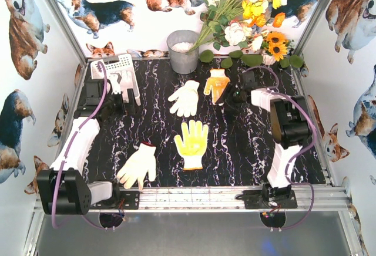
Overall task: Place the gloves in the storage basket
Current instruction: Pick up the glove from the center of the board.
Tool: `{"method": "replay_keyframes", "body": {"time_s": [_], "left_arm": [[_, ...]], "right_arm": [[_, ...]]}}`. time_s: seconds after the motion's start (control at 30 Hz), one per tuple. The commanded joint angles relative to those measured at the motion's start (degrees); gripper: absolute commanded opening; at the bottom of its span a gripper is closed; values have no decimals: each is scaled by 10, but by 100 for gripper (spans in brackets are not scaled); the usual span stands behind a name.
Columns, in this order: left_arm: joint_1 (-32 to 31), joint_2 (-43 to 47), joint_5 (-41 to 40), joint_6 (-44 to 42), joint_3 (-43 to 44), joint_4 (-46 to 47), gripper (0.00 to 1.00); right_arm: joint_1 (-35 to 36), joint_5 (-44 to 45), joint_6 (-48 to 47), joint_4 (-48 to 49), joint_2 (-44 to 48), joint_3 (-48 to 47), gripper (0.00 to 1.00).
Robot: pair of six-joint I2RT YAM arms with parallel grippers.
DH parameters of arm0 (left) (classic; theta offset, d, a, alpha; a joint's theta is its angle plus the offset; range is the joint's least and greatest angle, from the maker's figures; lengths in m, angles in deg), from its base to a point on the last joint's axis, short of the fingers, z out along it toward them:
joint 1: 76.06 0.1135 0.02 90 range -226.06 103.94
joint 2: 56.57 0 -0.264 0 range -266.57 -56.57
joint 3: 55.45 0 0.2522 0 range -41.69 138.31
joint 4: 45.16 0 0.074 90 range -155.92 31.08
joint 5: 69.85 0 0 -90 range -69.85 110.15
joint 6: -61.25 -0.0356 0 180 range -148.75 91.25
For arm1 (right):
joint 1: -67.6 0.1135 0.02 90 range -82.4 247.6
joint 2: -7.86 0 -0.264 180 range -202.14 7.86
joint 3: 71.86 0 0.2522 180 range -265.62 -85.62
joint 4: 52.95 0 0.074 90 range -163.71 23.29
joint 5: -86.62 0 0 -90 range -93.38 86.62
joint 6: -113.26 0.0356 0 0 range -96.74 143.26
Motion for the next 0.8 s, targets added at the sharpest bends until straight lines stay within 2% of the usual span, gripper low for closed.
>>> {"method": "replay_keyframes", "body": {"time_s": [0.0,0.1,0.2,0.4,0.43,0.6,0.77], "left_arm": [[20,-15,10,-26,-6,26,100],[27,-20,7,-30,-5,25,100],[30,-15,23,-38,-12,33,100],[30,17,84,-51,-34,68,100],[30,23,83,-51,-37,71,100],[17,62,76,-51,-59,100,100],[-57,127,68,-64,-95,146,100]], "right_arm": [[-4,-5,-13,5,-51,-68,56],[-4,-17,-11,2,-85,-105,52],[-4,-34,-9,3,-110,-134,42],[-4,-69,-16,-2,-90,-145,4],[-4,-75,-20,-10,-77,-141,0],[-3,-117,-20,-27,21,-93,0],[3,-146,-36,-97,133,-63,0]]}}
